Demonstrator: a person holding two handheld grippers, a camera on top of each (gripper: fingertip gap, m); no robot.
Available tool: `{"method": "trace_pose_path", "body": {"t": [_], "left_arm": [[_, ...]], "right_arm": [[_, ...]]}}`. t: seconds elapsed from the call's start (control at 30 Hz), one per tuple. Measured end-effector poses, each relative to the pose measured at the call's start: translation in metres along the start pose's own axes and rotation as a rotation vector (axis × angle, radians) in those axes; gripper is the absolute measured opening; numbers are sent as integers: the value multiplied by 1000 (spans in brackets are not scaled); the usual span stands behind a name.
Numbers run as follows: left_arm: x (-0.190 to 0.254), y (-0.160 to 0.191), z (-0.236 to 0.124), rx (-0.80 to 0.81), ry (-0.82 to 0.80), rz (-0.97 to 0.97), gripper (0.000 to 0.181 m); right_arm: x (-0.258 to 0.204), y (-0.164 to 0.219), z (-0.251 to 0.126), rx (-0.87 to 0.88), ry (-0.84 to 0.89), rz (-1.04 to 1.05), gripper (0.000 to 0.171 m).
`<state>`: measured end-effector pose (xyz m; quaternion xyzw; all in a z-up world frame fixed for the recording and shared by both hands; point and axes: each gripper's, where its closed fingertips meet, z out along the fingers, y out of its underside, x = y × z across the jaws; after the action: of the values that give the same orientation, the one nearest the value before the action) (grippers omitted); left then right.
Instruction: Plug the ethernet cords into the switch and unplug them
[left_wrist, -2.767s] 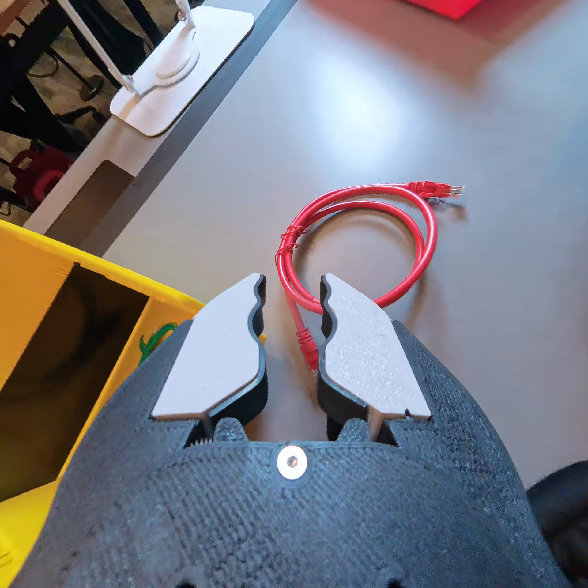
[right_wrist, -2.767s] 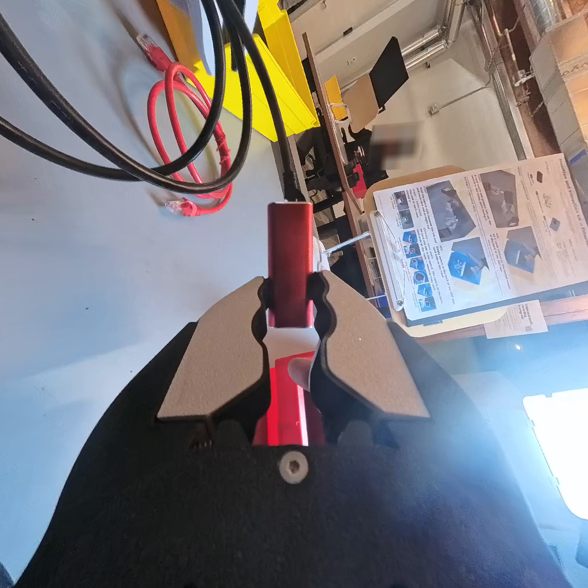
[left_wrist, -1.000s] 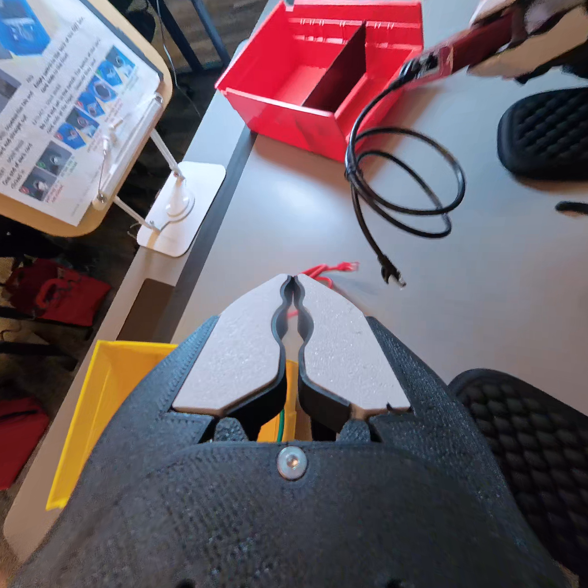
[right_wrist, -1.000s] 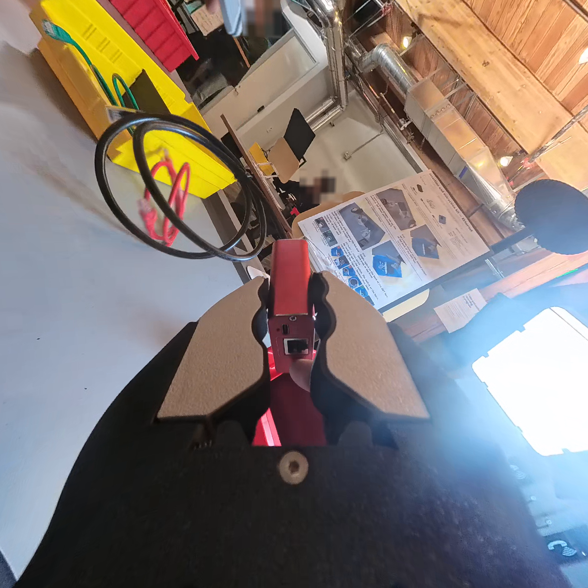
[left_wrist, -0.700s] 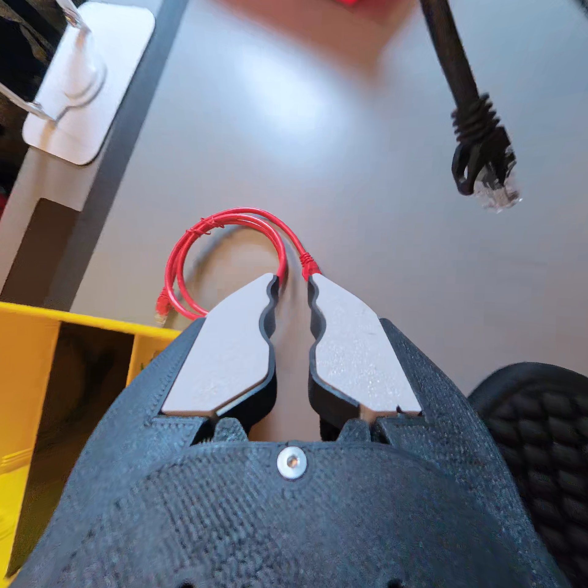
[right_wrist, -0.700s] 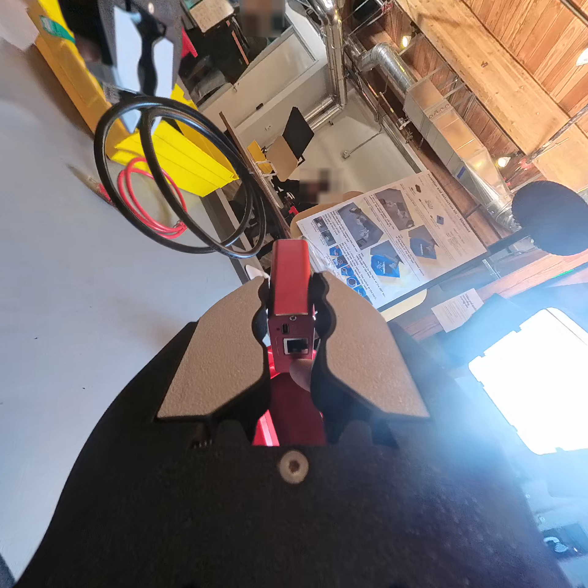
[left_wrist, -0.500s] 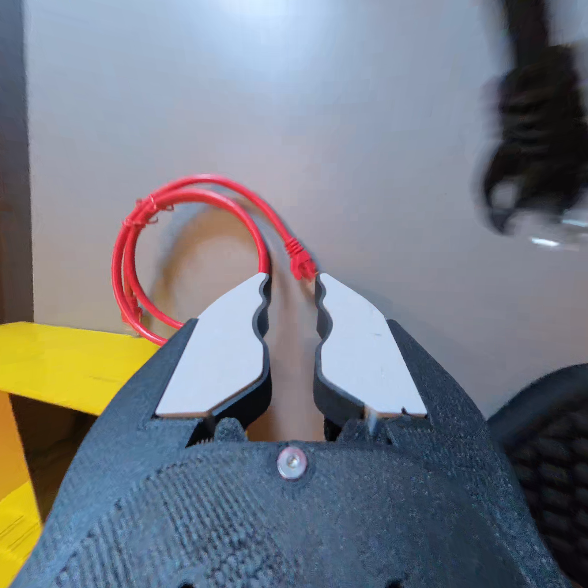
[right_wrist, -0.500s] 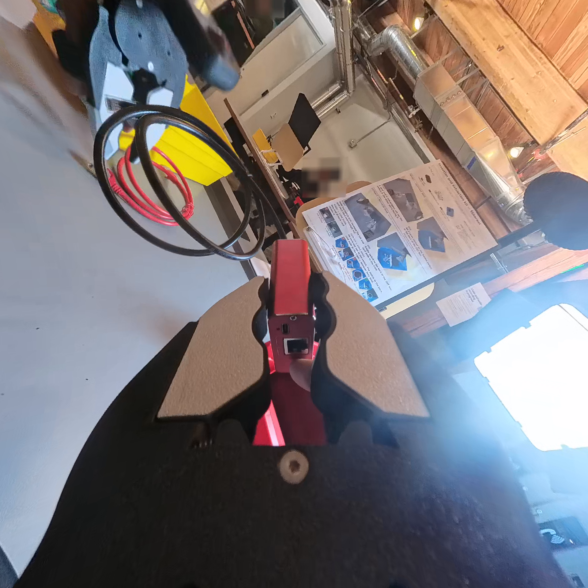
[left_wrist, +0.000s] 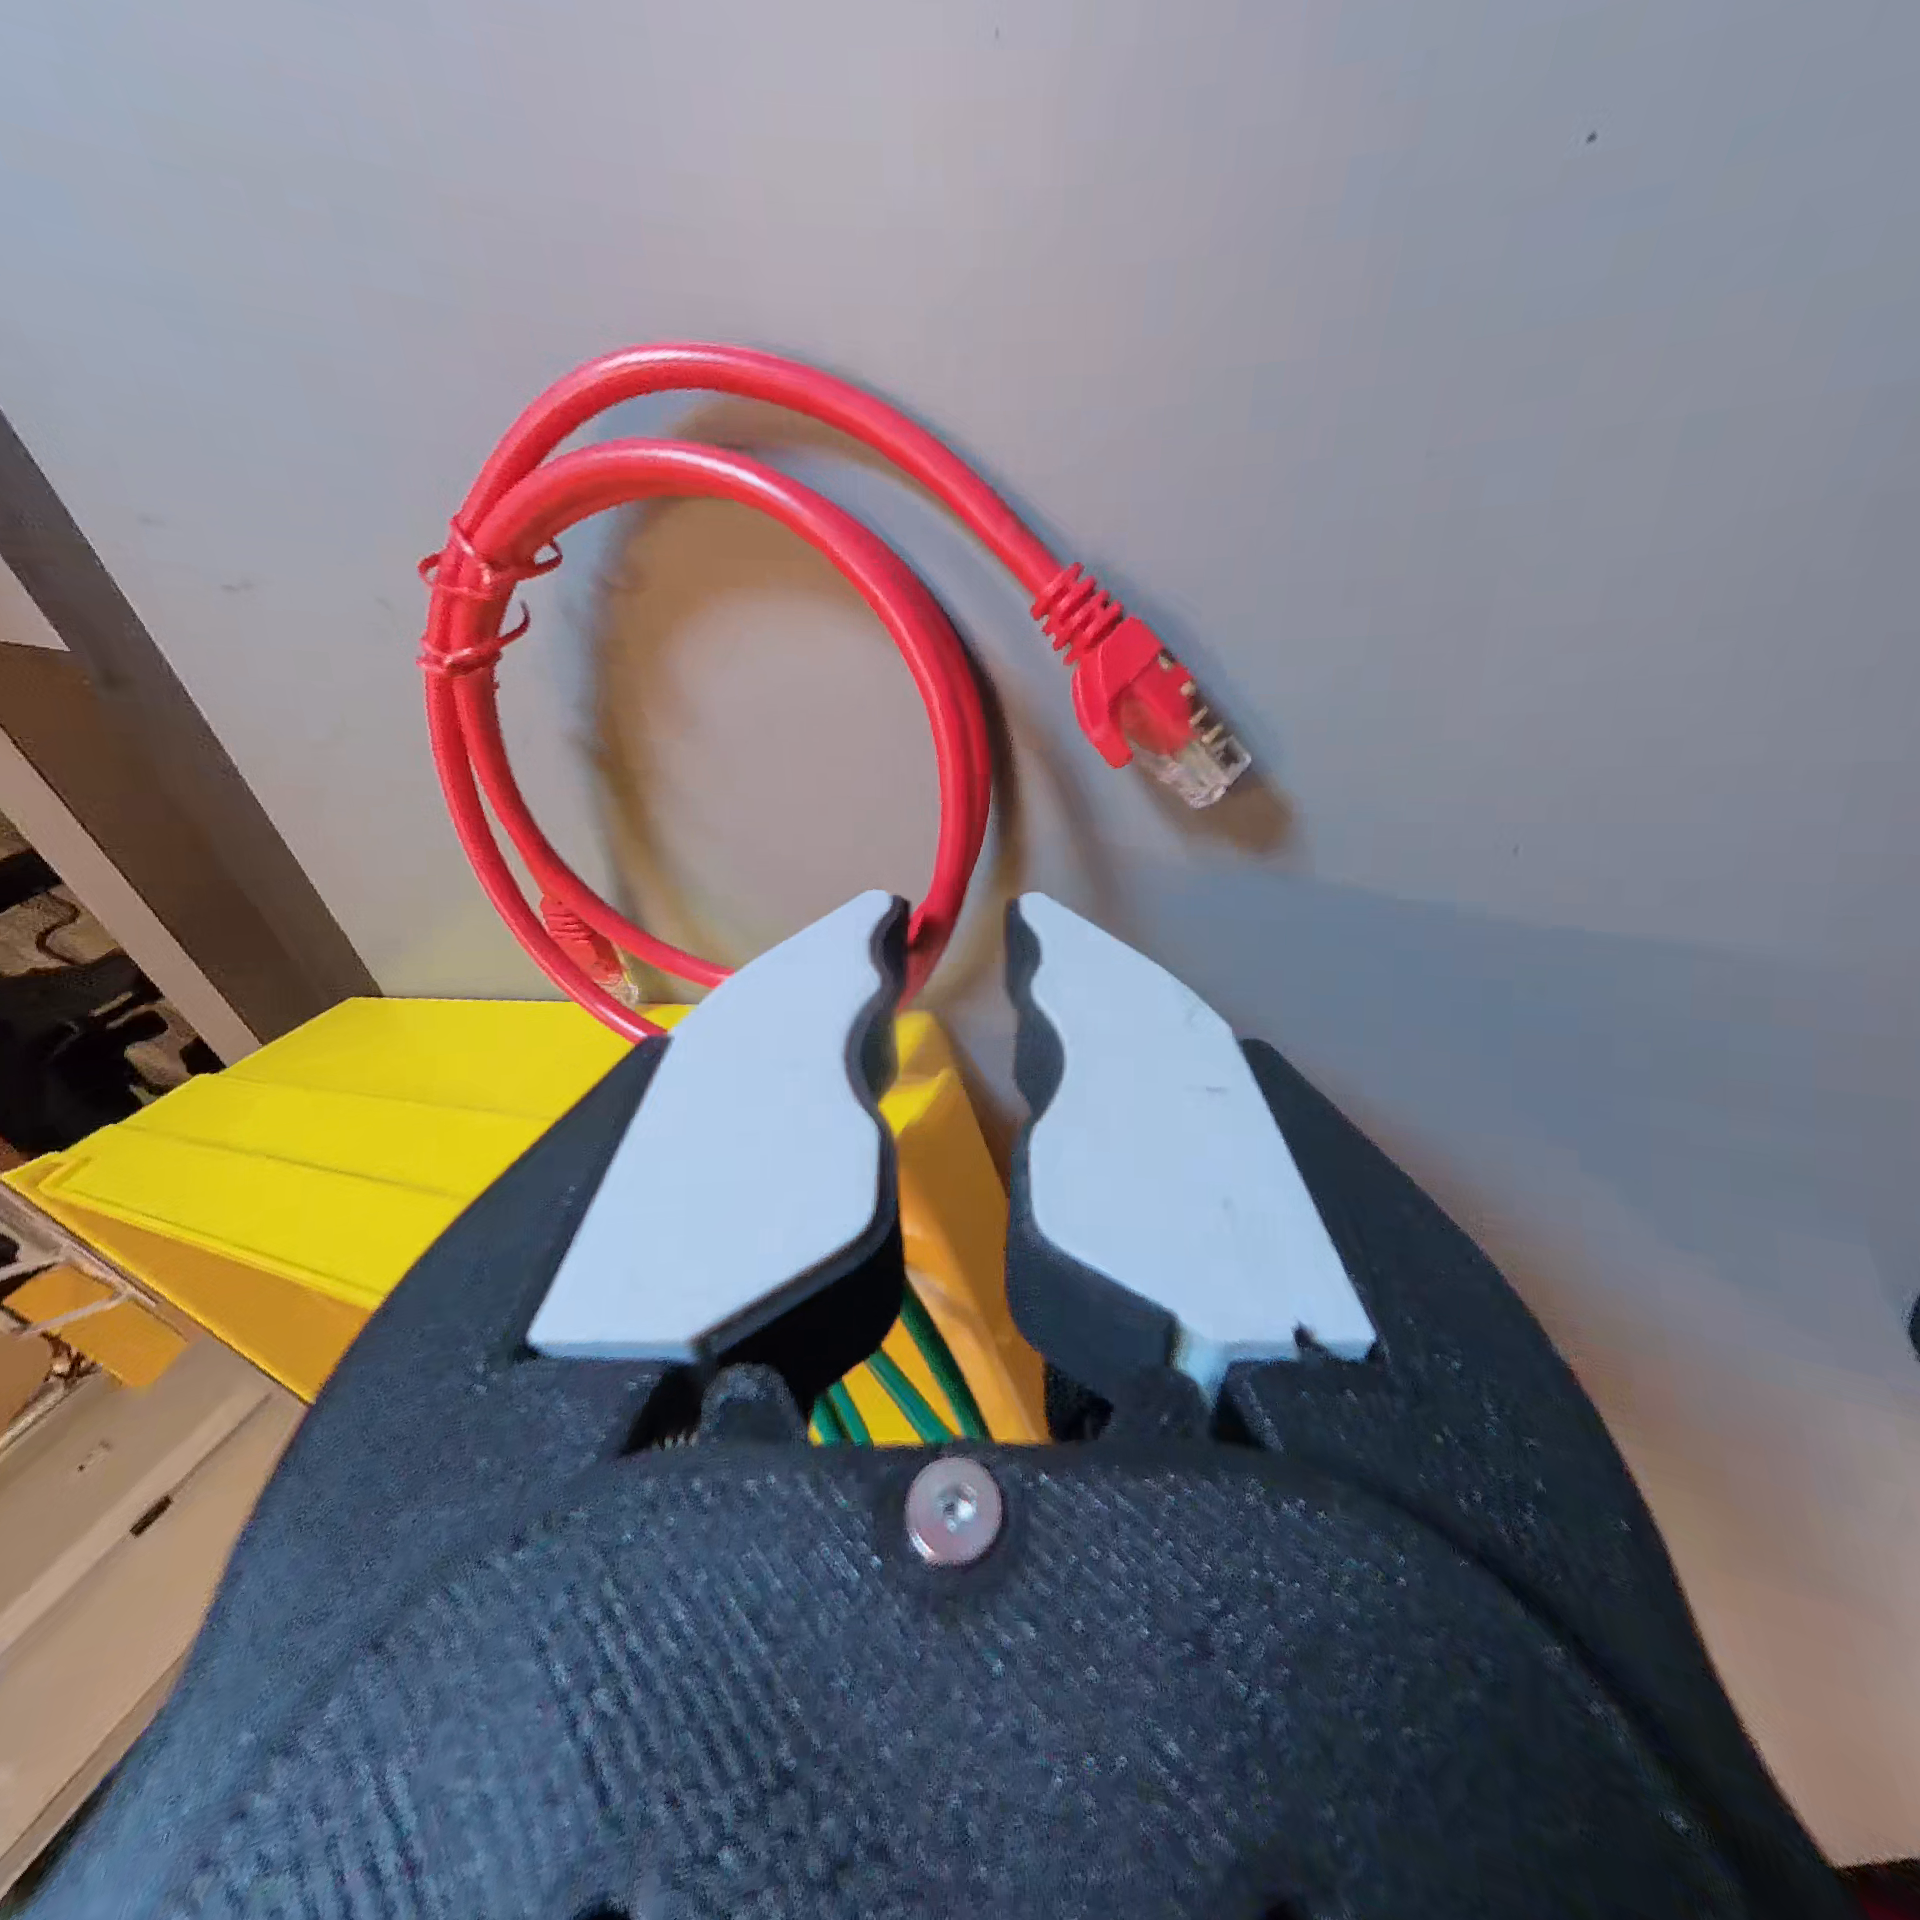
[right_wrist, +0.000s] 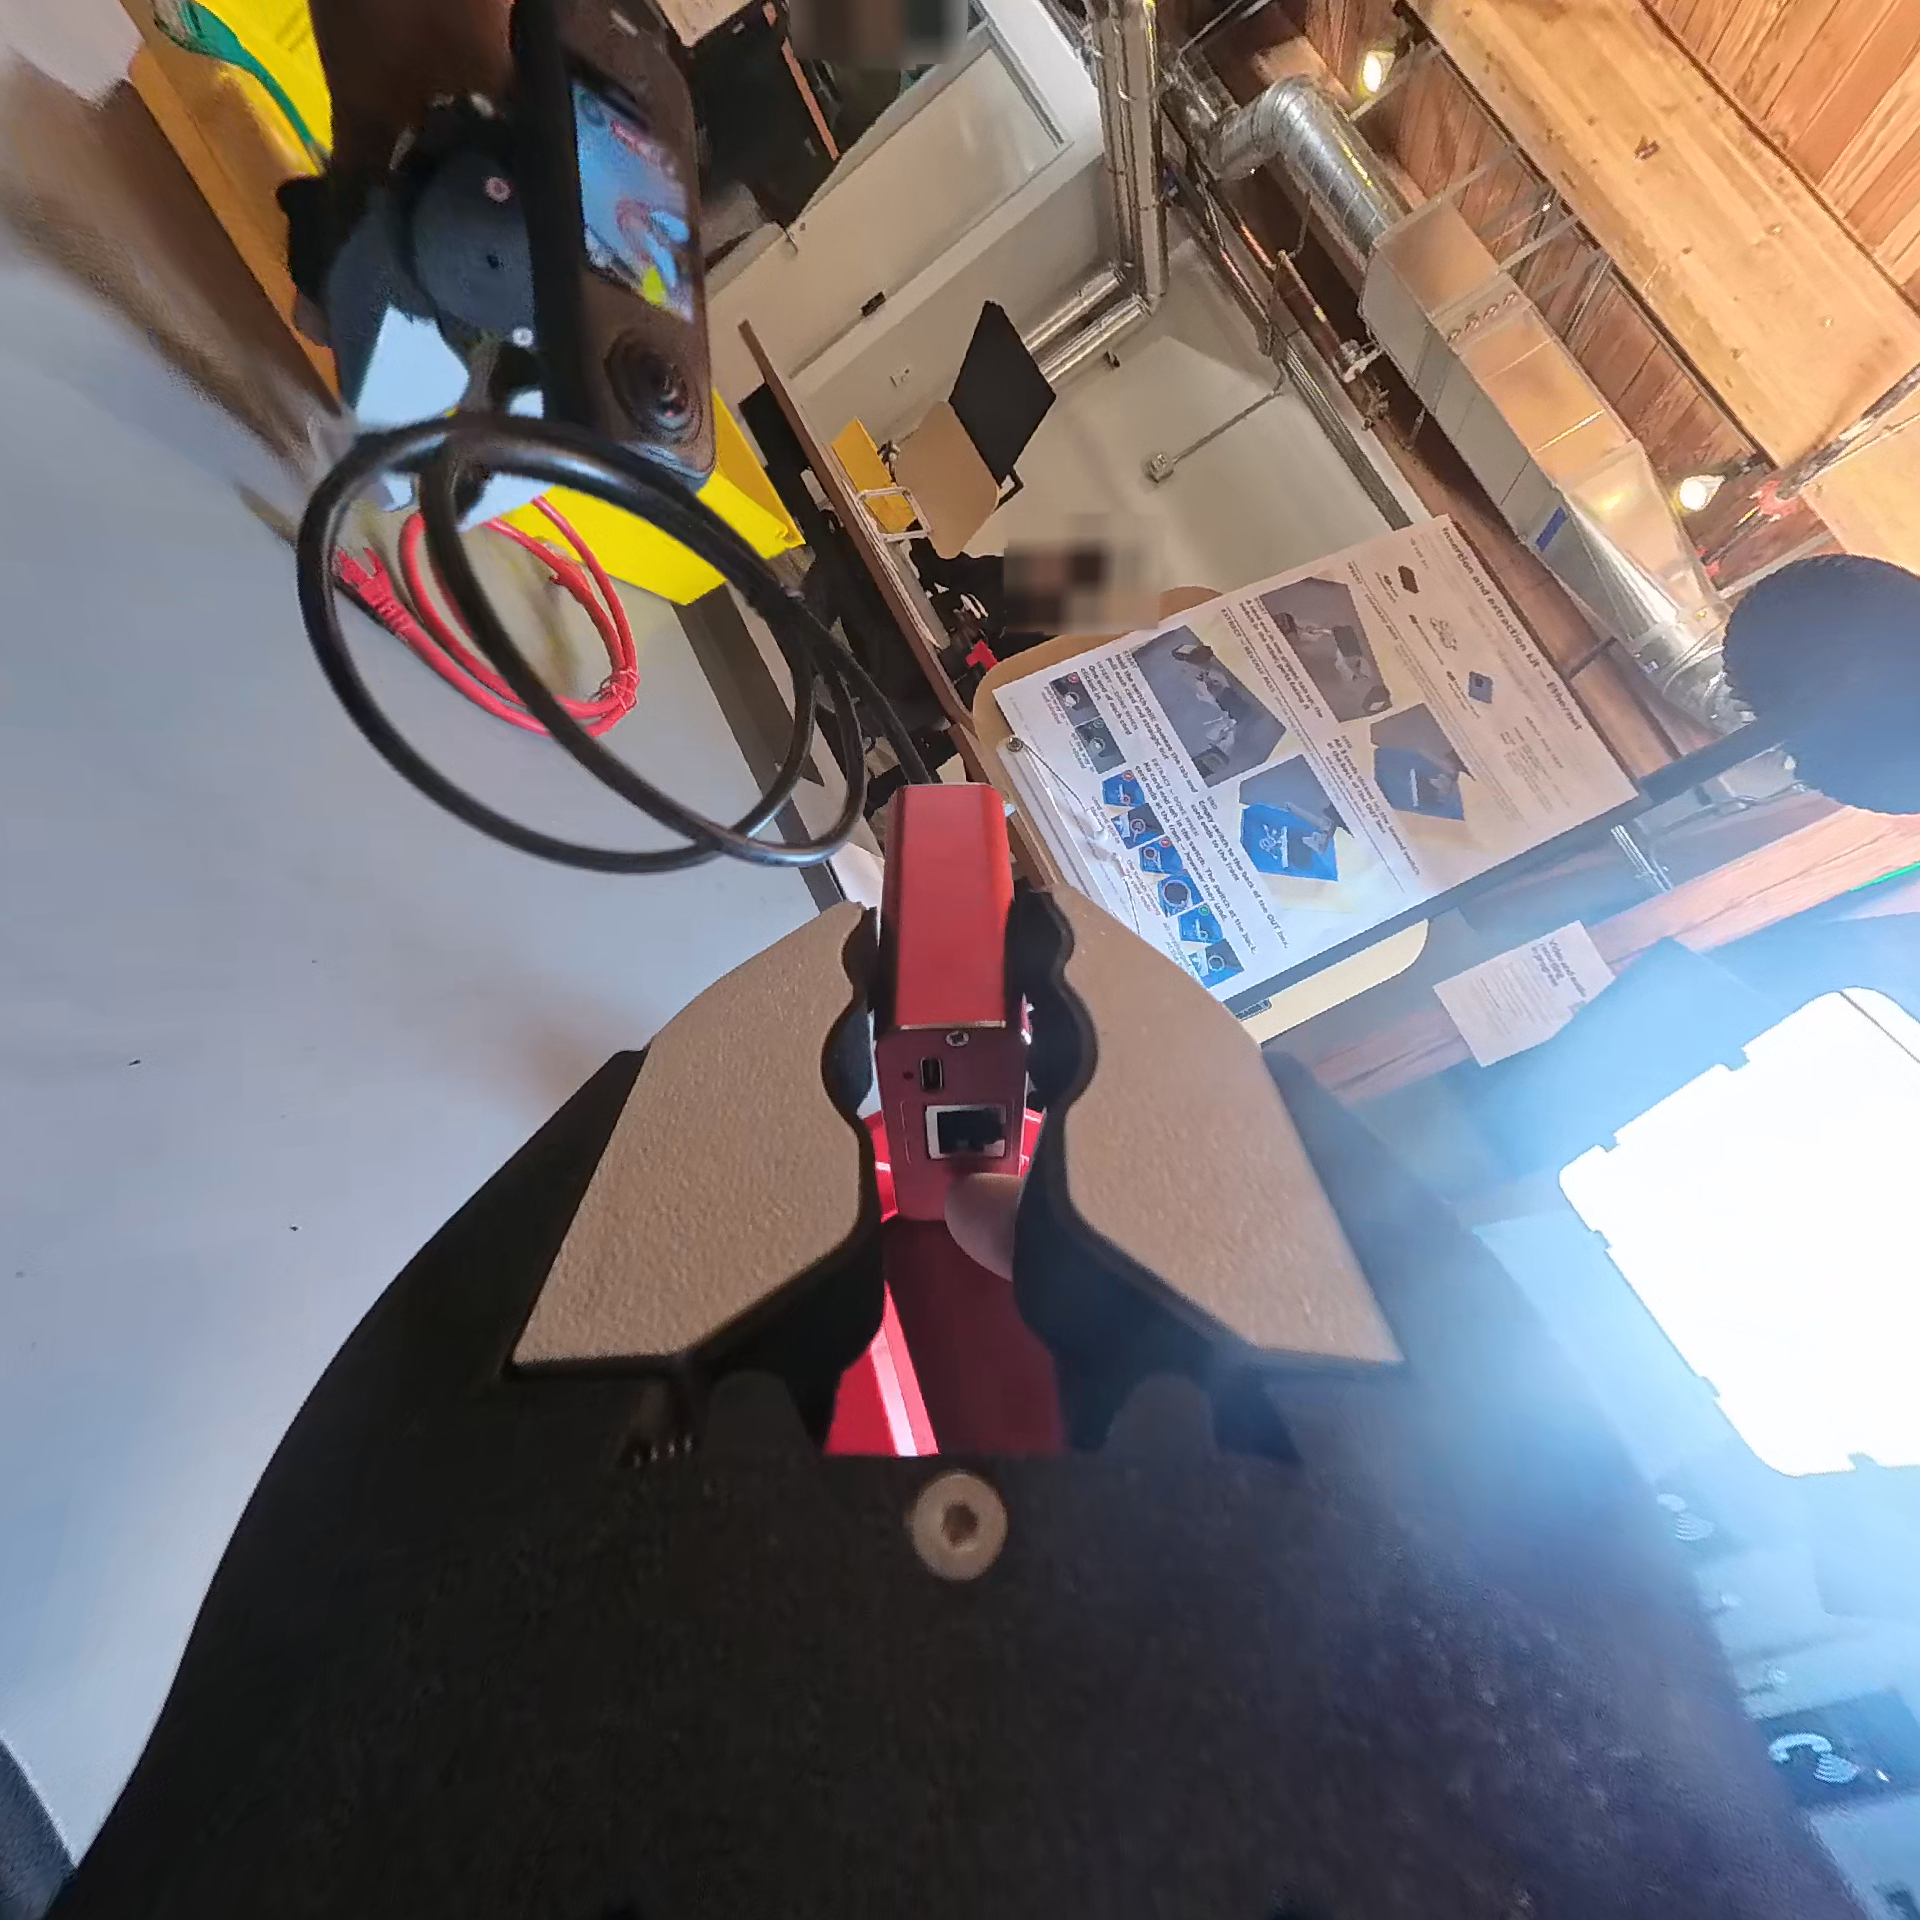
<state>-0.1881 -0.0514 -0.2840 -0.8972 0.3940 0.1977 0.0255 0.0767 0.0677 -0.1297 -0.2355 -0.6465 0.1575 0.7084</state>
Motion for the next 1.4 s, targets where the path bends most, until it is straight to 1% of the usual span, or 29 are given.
{"method": "trace_pose_path", "body": {"t": [0.03,0.13,0.17,0.2,0.27,0.37,0.4,0.47,0.53,0.57,0.63,0.67,0.73,0.77,0.8,0.87,0.9,0.97,1.03,1.13,1.2,1.23,1.3,1.33,1.4], "left_arm": [[5,-3,1,-1,15,-16,9],[18,-14,3,13,39,-106,8],[23,-20,2,44,53,-136,7],[30,-29,-1,102,85,-178,7],[48,-54,-16,258,204,-290,6],[68,-98,-60,537,435,-473,6],[71,-109,-76,622,491,-502,6],[64,-120,-105,769,519,-506,10],[54,-120,-125,850,524,-455,16],[45,-118,-130,867,504,-445,17],[23,-117,-124,853,392,-398,21],[13,-118,-113,816,317,-346,25],[-2,-122,-82,694,187,-200,30],[-3,-126,-65,635,176,-122,35],[0,-134,-51,602,216,-79,38],[8,-150,-27,555,361,-85,40],[9,-154,-16,532,399,-82,38],[12,-156,-3,489,447,-69,26],[5,-152,-4,482,441,-180,13],[4,-128,-17,514,473,-473,13],[22,-103,-24,523,525,-617,17],[37,-89,-27,514,558,-652,18],[69,-65,-42,526,609,-656,22],[79,-54,-50,538,607,-643,24],[83,-40,-67,586,537,-602,23]], "right_arm": [[1,0,-1,-1,3,1,25],[7,2,-6,-3,13,-4,25],[9,3,-9,-4,19,-3,25],[12,5,-11,-7,25,-5,25],[16,8,-17,-13,32,-17,25],[24,10,-25,-25,37,-42,25],[27,11,-28,-30,40,-51,25],[34,11,-34,-41,45,-68,25],[39,13,-39,-57,51,-87,25],[42,13,-41,-64,53,-97,25],[46,14,-44,-73,57,-110,25],[47,14,-45,-75,59,-114,25],[51,13,-47,-79,64,-124,25],[52,11,-48,-79,68,-129,25],[54,10,-50,-80,70,-132,25],[56,7,-53,-81,74,-137,25],[57,6,-55,-81,77,-137,25],[59,3,-58,-80,80,-139,26],[60,0,-60,-75,77,-140,25],[57,-3,-59,-53,60,-131,25],[52,-4,-54,-36,46,-129,25],[49,-4,-50,-29,37,-129,25],[42,-5,-42,-12,20,-128,25],[38,-6,-38,-4,10,-127,25],[31,-9,-28,12,-12,-126,25]]}}
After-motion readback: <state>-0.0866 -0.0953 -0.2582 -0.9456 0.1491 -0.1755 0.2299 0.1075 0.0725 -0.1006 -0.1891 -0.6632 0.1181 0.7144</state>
